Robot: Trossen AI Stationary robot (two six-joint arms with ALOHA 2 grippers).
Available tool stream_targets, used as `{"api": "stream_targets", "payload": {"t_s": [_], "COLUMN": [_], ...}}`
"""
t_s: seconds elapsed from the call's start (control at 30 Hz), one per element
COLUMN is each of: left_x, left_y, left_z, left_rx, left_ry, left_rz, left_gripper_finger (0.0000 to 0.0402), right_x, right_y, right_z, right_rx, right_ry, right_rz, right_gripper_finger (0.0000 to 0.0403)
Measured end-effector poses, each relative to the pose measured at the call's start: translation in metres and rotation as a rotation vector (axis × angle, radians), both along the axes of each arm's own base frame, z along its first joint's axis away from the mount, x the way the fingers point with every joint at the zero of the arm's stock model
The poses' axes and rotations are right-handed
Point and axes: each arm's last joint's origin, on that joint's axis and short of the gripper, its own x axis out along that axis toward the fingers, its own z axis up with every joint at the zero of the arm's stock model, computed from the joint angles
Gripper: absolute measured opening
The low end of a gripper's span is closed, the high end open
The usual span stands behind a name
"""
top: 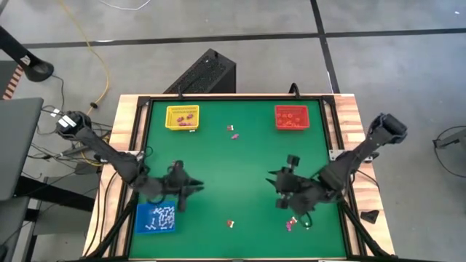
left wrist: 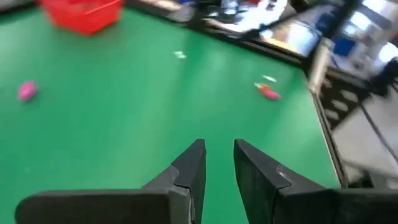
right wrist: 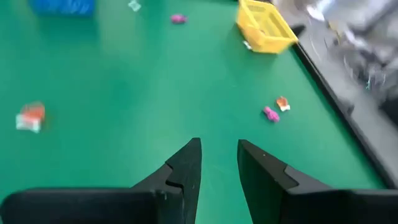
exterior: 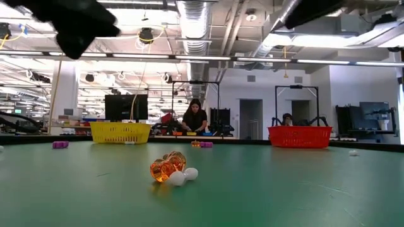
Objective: Sort Halloween decoration
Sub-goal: Put the orange clover toy into the orange bin
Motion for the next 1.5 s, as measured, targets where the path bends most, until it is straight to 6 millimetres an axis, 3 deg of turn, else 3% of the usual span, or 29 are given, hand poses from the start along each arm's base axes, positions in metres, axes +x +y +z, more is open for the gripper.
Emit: {"api": "stream_targets", "payload": {"t_s": [0.17, 0.3, 0.4, 0.53, 0.7, 0.87, 1.1, 1.3, 1.5], "left_x": [0.030, 0.069, 0.103, 0.145, 0.179, 0.187, 0.182, 0.186, 0.180], "left_y": [0.032, 0.034, 0.015, -0.027, -0.067, -0.086, -0.086, -0.082, -0.079], "left_z": [0.016, 0.012, -0.002, -0.018, -0.034, -0.019, -0.023, -0.022, -0.037], "left_rx": [-0.190, -0.249, -0.231, -0.164, -0.012, 0.222, 0.490, 0.444, 0.402], "left_ry": [0.217, 0.271, 0.289, 0.302, 0.416, 0.461, 0.505, 0.491, 0.546], "left_rz": [0.125, 0.063, -0.117, -0.383, -0.556, -0.597, -0.558, -0.540, -0.572], "left_gripper_finger": [0.0053, 0.0044, 0.0043, 0.0042, 0.0042, 0.0042, 0.0054, 0.0104, 0.0162], "right_x": [-0.019, -0.038, -0.051, -0.063, -0.074, -0.076, -0.073, -0.069, -0.069], "right_y": [-0.006, -0.003, 0.004, 0.015, 0.024, 0.025, 0.022, 0.020, 0.020], "right_z": [0.011, 0.020, 0.027, 0.028, 0.029, 0.030, 0.030, 0.030, 0.030], "right_rx": [0.029, 0.078, 0.094, 0.041, -0.028, -0.040, -0.041, -0.032, -0.030], "right_ry": [-0.038, -0.067, -0.092, -0.122, -0.161, -0.181, -0.181, -0.182, -0.182], "right_rz": [0.059, 0.098, 0.148, 0.177, 0.198, 0.191, 0.169, 0.150, 0.152], "right_gripper_finger": [0.0133, 0.0132, 0.0132, 0.0132, 0.0132, 0.0132, 0.0132, 0.0132, 0.0132]}}
